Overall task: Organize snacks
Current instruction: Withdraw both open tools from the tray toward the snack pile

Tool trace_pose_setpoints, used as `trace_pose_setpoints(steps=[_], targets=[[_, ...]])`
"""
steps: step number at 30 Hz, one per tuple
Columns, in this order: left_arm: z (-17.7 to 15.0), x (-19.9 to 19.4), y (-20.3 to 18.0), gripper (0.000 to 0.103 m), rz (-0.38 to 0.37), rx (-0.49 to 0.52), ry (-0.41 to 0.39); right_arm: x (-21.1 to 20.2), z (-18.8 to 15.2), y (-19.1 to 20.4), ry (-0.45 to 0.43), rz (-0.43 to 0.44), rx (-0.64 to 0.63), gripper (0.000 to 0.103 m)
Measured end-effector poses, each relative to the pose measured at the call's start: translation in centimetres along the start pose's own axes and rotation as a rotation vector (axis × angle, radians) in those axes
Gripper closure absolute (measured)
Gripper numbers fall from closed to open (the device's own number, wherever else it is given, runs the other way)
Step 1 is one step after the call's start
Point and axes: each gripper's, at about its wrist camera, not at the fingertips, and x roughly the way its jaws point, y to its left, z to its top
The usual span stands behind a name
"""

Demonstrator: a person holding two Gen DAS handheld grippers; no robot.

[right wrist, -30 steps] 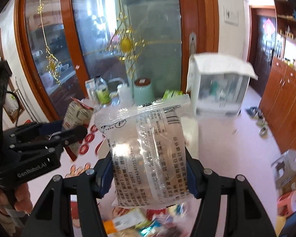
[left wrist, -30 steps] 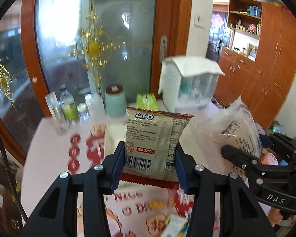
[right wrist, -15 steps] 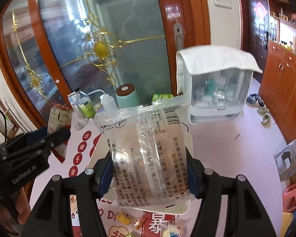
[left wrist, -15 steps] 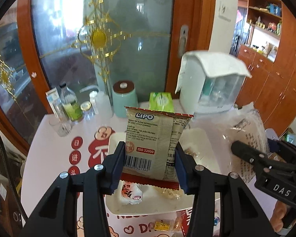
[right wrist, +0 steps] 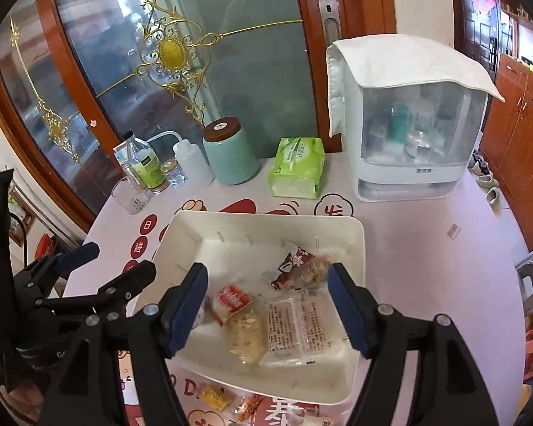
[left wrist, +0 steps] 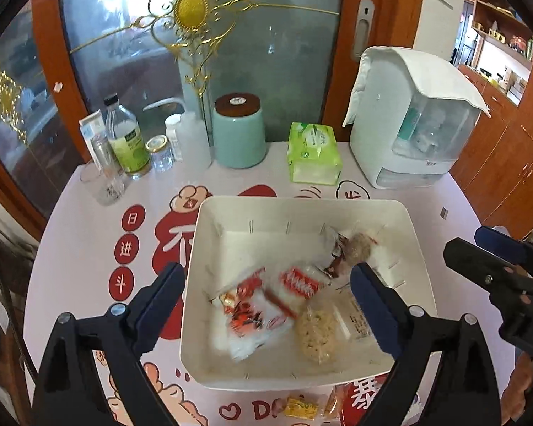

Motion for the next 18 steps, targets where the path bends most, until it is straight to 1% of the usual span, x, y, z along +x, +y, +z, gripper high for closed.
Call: trace_pose_setpoints(steps=[4, 13, 18], targets=[[-0.6, -0.4, 0.3, 0.009, 0.025, 0.006, -0.014, -0.2, -0.5, 0.1, 0.005, 0.001, -0.011, 0.032], [-1.8, -2.9, -0.5, 0.009, 0.01, 0.021, -0.045, -1.5, -2.3, 0.1, 0.014, -0.015, -0.036, 0.032], [-2.4, -4.3, -1.0, 0.009, 0.008, 0.037, -0.058, -2.9, -3.7, -0.1, 0.013, -0.027, -0.035, 0.032]])
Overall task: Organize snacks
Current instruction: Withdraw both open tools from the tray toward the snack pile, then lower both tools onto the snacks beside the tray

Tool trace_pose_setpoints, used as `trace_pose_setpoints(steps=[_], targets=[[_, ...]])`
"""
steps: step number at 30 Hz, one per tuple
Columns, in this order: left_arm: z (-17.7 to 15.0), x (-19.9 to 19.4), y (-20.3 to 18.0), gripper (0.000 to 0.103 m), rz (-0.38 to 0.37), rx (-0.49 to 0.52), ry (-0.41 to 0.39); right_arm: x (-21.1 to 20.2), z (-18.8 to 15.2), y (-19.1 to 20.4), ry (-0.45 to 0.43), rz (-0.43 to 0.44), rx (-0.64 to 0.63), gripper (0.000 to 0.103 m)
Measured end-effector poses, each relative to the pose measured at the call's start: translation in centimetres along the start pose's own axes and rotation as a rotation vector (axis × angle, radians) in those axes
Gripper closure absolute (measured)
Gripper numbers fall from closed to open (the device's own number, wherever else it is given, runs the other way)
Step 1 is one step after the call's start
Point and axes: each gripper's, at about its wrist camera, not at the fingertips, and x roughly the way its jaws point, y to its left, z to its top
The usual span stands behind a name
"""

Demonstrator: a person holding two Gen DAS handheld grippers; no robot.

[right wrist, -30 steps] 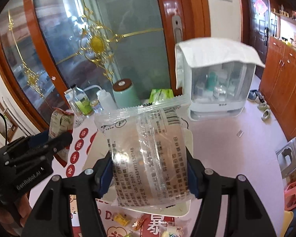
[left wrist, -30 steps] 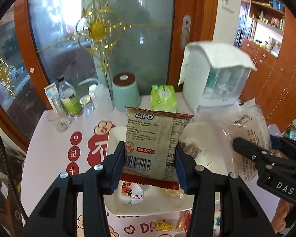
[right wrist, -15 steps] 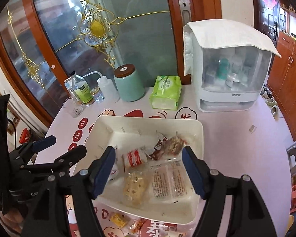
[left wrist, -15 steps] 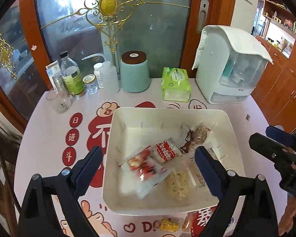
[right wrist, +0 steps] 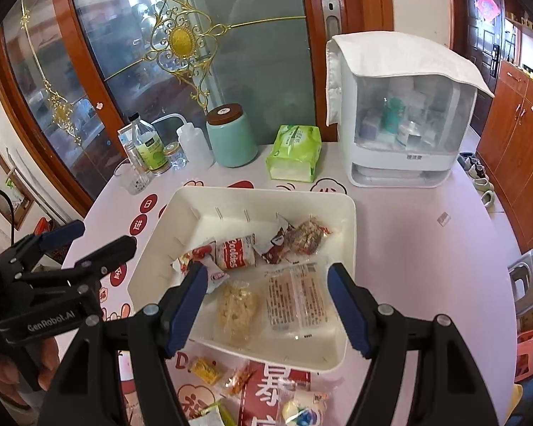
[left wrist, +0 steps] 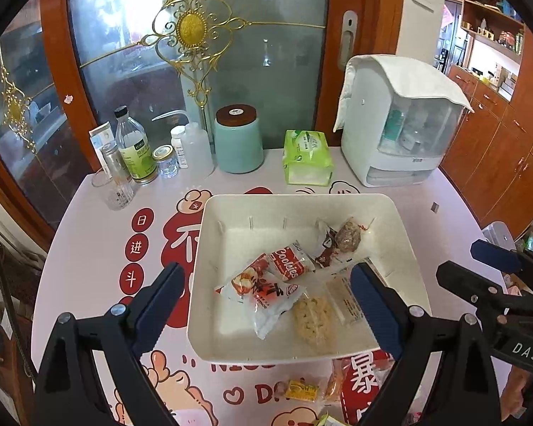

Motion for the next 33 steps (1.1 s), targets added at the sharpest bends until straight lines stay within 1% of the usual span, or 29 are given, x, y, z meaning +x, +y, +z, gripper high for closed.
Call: trace_pose_setpoints(steps=[7, 16, 23, 28, 30, 33], targets=[[-1.8, -1.9, -1.0, 0.009, -0.039, 0.023, 0.0, -1.9, -2.6, 0.0, 0.01, -0.007, -0.002, 0.032], [-5.3, -4.1, -2.3, 0.009, -0.112, 0.041, 0.012, -5.4, -6.6, -0.4, -0.017, -0.033, 0.014, 0.032], [-7.9, -5.4, -3.6, 0.009, -0.133, 0.09, 0.001, -7.0, -9.3, -1.4, -0.025, -0.069, 0.041, 0.032], [-9.9, -4.9, -4.4, 0.009, -0.141, 0.138, 0.033, -6.7, -11.1, -2.2, -0.007, -0.105, 0.059, 0.032], [-11.1, -4.3, -4.7, 0.009, -0.137, 0.158, 0.056, -6.2, -11.8, -2.5, 0.009, -0.108, 0.07, 0.032], [-13.1, -3.0, -4.9, 0.009, -0.144, 0.175, 0.114, -5.0, -13.0, -3.2, 0.049, -0.108, 0.094, 0.032]])
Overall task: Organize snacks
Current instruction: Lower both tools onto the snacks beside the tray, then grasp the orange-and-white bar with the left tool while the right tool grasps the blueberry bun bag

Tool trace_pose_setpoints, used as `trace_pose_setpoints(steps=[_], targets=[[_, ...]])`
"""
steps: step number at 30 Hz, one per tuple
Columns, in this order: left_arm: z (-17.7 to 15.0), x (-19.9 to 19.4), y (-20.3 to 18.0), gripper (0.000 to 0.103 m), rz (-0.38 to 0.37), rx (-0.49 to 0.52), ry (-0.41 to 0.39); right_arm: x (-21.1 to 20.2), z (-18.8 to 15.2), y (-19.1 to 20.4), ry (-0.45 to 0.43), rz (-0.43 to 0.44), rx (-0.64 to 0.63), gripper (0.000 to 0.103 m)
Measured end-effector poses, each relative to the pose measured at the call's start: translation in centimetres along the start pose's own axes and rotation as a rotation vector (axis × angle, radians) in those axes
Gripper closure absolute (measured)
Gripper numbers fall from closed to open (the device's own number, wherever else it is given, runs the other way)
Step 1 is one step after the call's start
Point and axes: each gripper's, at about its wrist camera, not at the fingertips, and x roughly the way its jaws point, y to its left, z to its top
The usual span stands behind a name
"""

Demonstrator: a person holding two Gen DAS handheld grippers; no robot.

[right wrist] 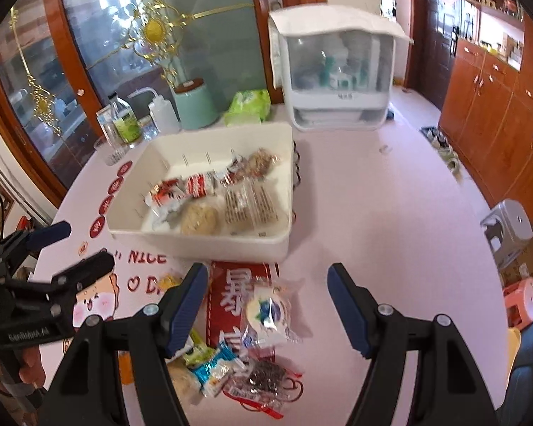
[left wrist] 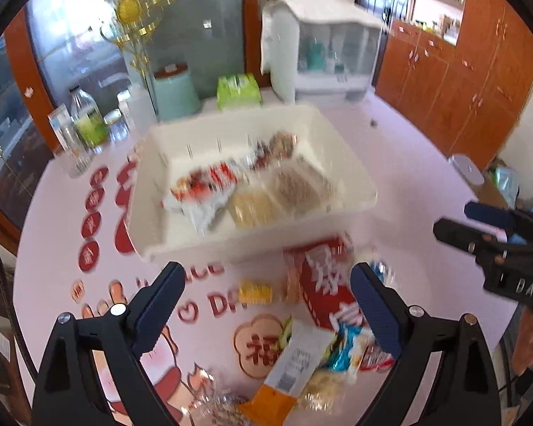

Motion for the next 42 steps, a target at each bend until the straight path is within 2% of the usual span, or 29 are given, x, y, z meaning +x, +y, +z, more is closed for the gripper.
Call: trace_pose_setpoints(steps=[14, 20, 24, 26, 32, 34, 36, 42], targets=[[-7.2, 7.3, -0.8, 0.009, -0.03, 0.019, 0.281, 6.2, -4.8, -1.0, 0.18, -0.015, 0.026, 0.032], [-8.3, 8.8, -1.2, 0.009, -0.009, 0.049, 0.328, 8.8, -5.4, -0.7, 0.229, -0.018, 0.015, 0.032], [-8.7, 9.5, -1.1, 0.013, -0.005, 0.041, 0.355, 10.3, -5.4, -0.3, 0.258, -0.013, 0.0, 0.032], [-8.9, 9.8, -1.0, 0.017, -0.008, 0.029, 0.368, 11.1, -5.4, 0.0, 0.27, -0.015, -0.012, 0.032], [-9.4, 10.8, -0.3, 0.037, -0.02, -0.007, 0.412, 12.8, -5.5, 0.6, 0.303, -0.006, -0.026, 0.032], [-9.5, 11.1, -0.1, 0.051, -0.023, -0.017, 0.424, 13.3, -5.6, 0.7, 0.313, -0.002, -0.033, 0.032], [-9.7, 11.2, 0.2, 0.056, -0.027, -0.027, 0.431, 13.7, -5.7, 0.9, 0.323, -0.007, -0.039, 0.033], [-9.8, 11.0, 0.6, 0.064, -0.038, -0.043, 0.423, 14.0, -6.0, 1.2, 0.31, -0.021, -0.069, 0.045]])
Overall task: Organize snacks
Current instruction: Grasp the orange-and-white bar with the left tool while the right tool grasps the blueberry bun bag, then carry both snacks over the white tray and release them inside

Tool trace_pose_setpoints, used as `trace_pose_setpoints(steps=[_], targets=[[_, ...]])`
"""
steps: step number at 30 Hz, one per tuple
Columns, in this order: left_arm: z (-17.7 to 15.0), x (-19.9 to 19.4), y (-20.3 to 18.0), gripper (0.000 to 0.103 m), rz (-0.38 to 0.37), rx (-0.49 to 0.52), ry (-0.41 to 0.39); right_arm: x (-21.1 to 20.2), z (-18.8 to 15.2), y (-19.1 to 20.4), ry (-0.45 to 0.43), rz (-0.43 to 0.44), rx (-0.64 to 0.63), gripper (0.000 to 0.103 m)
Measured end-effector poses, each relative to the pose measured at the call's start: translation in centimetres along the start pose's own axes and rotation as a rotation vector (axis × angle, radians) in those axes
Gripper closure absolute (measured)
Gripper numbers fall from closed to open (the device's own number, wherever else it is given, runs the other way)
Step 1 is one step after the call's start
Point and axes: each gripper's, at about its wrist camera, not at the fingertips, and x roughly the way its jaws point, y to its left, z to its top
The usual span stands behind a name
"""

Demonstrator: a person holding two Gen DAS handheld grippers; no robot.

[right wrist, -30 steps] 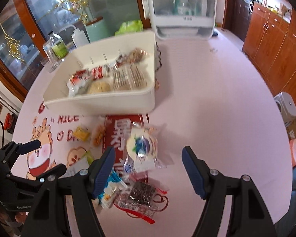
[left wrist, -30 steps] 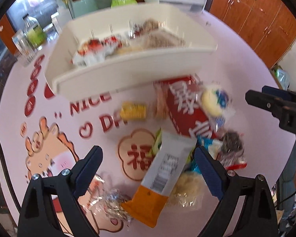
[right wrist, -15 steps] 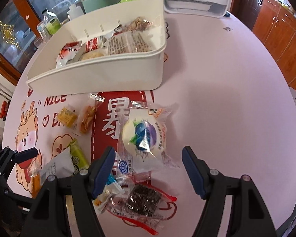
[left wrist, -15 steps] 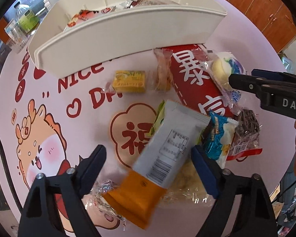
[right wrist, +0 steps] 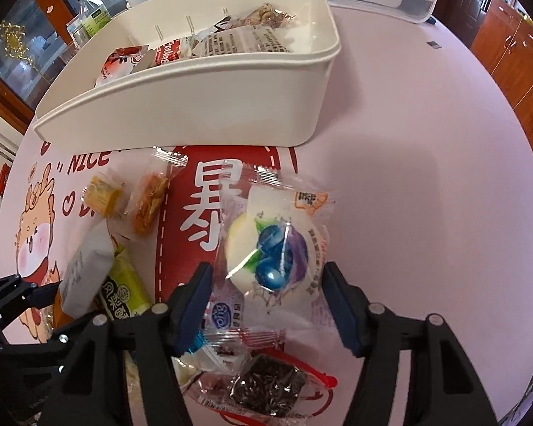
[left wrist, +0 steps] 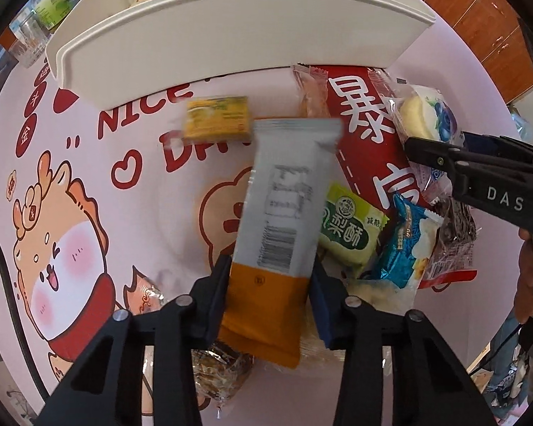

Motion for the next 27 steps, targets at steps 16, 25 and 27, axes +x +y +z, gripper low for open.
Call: trace_pose_setpoints(steps=[16, 25, 27], targets=[[0.6, -4.9, 0.1, 0.066, -0.013, 0.005, -0.161, -3.3, -1.3, 0.3, -0.083, 0.061, 0.028, 0.058], [1.1, -9.7, 0.5, 0.066, -0.037, -0.006, -0.263, -8.7, -0.3, 2.1, -0.185, 0.119, 0.0, 0.058], [1.5, -11.2, 0.5, 0.066, -0.031, -0.006, -0.293, -10.1, 0.2, 2.5, -0.21, 0.136, -0.009, 0.058]])
